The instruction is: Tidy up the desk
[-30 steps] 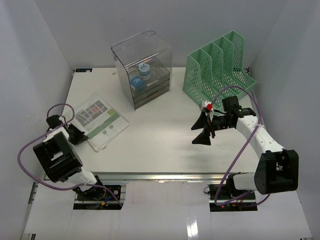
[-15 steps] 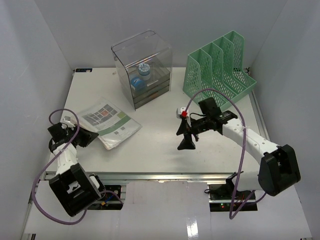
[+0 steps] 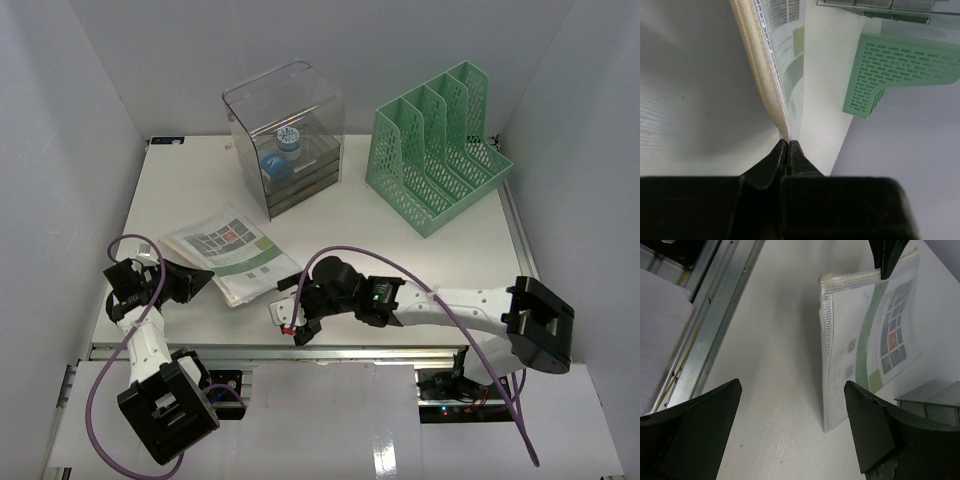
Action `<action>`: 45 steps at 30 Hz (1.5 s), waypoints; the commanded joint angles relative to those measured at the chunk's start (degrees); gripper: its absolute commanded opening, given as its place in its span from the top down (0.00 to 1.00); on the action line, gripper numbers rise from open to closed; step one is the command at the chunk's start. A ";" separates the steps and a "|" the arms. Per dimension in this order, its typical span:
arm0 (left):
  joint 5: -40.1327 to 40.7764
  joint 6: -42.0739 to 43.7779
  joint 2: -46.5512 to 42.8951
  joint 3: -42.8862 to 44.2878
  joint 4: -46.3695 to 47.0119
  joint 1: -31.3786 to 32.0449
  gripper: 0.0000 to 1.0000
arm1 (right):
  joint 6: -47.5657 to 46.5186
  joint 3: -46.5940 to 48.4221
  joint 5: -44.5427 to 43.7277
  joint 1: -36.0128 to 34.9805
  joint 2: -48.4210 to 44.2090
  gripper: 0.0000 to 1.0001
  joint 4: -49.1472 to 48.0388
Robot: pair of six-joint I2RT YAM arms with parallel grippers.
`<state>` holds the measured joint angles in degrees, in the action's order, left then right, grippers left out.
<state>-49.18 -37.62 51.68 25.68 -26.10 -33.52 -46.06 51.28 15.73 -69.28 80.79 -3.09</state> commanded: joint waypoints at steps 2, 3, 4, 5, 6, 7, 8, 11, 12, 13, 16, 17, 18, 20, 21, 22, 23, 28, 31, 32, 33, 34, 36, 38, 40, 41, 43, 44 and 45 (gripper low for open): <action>-4.87 -2.54 -1.14 0.07 0.26 0.21 1.00 | -5.35 2.51 -12.14 -5.86 7.97 0.10 -16.17; -5.03 -2.62 -1.07 0.30 0.26 0.28 1.00 | -5.74 2.51 -14.98 -7.17 9.13 0.10 -19.78; -5.50 -2.71 -0.98 0.48 0.26 0.29 1.00 | -6.25 2.81 -17.25 -7.81 10.57 0.10 -21.71; -5.74 -2.68 -0.88 0.68 0.26 0.34 1.00 | -6.79 3.07 -18.57 -7.97 12.68 0.10 -24.52; -5.95 -2.63 -0.79 0.86 0.26 0.38 1.00 | -7.30 3.34 -19.77 -8.06 14.86 0.10 -27.36; -6.19 -2.63 -0.79 0.86 0.26 0.32 1.00 | -7.55 3.89 -21.00 -8.06 16.66 0.10 -28.43; -6.36 -2.59 -0.87 0.78 0.29 0.30 1.00 | -7.80 4.55 -22.29 -8.02 18.41 0.10 -29.90; -6.80 -2.80 -1.31 0.25 0.69 0.51 1.00 | -8.43 6.23 -25.14 -7.84 22.61 0.10 -33.17; -6.97 -2.97 -1.51 0.08 0.88 0.62 1.00 | -8.68 6.47 -26.05 -7.78 23.78 0.09 -34.69; -7.14 -3.14 -1.55 -0.09 1.09 0.74 1.00 | -9.01 6.68 -27.09 -7.74 25.07 0.08 -36.94; -7.19 -3.28 -1.85 -0.25 1.34 1.20 1.00 | -9.01 8.16 -29.09 -7.32 28.23 0.04 -41.32; -7.18 -3.37 -1.89 -0.20 1.40 1.30 1.00 | -8.64 8.58 -29.52 -7.02 28.79 0.10 -41.55; -7.01 -3.49 -2.00 -0.20 1.40 1.42 1.00 | -8.24 9.10 -29.75 -6.78 29.26 0.18 -41.55; -6.98 -3.77 -2.28 -0.37 1.48 1.52 1.00 | -7.05 9.62 -29.79 -6.40 29.85 0.27 -41.47; -6.88 -3.82 -2.39 -0.42 1.54 1.58 1.00 | -6.63 9.62 -29.28 -6.24 29.86 0.32 -41.42; -6.81 -3.91 -2.46 -0.49 1.60 1.63 1.00 | -6.15 9.53 -28.61 -6.10 29.80 0.39 -41.38; -6.81 -4.06 -2.46 -0.59 1.71 1.68 1.00 | -5.52 9.22 -27.57 -5.99 29.59 0.50 -41.38; -6.15 -4.78 -2.76 -0.78 1.98 1.61 0.80 | -1.85 7.08 -23.72 -5.95 26.37 0.89 -40.79; -5.08 -5.00 -3.09 -0.86 1.58 1.61 0.37 | 1.36 5.70 -21.79 -5.95 23.84 0.92 -39.85; -4.20 -4.96 -3.22 -1.14 1.10 1.61 0.20 | 2.73 5.34 -21.70 -5.95 23.00 0.92 -39.61; -3.32 -4.92 -3.34 -1.42 0.62 1.61 0.03 | 4.09 4.98 -21.62 -5.95 22.16 0.92 -39.37; -2.65 -5.15 -3.76 -1.84 0.24 1.61 0.02 | 4.96 4.83 -21.57 -5.95 21.58 0.92 -38.90; -1.34 -5.58 -4.46 -2.83 -0.26 1.61 0.02 | 6.83 4.48 -21.53 -5.95 20.30 0.92 -38.26; -0.84 -6.45 -4.82 -4.25 -0.11 1.61 0.02 | 7.72 4.19 -21.28 -5.95 19.10 0.92 -37.72; -0.52 -7.45 -4.72 -5.14 0.29 1.61 0.02 | 8.74 3.76 -20.89 -5.95 18.25 0.92 -37.29; -0.57 -7.91 -4.55 -5.29 0.72 1.62 0.02 | 9.17 3.56 -20.73 -5.95 17.63 0.92 -36.95; -0.58 -8.40 -3.94 -5.16 1.63 1.70 0.02 | 10.01 3.34 -20.52 -5.95 16.95 0.92 -35.87; -0.64 -8.65 -3.51 -4.98 1.88 1.70 0.02 | 10.69 3.16 -20.33 -5.95 16.57 0.92 -35.26; -0.66 -8.76 -3.29 -4.81 2.13 1.70 0.02 | 11.09 2.99 -20.16 -5.95 16.30 0.92 -34.94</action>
<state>-50.06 -44.92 48.07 20.55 -25.63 -32.04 -38.81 55.14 -5.84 -74.96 100.41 -36.83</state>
